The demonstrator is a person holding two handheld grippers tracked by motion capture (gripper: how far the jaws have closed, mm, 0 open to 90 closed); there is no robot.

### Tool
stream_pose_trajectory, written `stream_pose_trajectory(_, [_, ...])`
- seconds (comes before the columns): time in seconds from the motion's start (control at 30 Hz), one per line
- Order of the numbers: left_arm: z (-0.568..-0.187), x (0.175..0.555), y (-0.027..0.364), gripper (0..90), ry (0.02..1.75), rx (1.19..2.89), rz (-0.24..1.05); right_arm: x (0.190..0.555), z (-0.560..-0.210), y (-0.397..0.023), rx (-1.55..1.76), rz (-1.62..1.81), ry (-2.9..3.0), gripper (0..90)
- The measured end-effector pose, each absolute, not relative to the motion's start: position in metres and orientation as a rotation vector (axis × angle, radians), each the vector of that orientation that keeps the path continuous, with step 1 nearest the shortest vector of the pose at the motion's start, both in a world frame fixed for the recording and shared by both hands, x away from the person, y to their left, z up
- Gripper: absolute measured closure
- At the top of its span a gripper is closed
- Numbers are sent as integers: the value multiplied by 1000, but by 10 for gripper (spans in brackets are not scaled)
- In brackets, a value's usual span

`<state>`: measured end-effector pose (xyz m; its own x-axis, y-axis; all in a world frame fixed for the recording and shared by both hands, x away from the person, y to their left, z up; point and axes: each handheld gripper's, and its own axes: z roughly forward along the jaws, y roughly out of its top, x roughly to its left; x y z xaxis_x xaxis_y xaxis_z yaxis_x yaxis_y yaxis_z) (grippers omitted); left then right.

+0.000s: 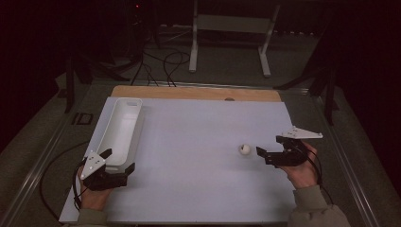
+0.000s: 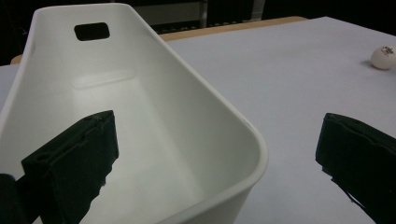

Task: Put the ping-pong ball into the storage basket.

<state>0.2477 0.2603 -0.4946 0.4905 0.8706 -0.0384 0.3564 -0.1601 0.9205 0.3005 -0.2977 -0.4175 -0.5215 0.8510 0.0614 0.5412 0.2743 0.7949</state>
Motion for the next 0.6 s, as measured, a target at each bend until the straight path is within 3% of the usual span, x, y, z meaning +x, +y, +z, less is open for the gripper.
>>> stream_pose_trajectory(0.6, [-495,248,260,0,1043,1741,648,316,-421,-292,1265,1057,2248,74])
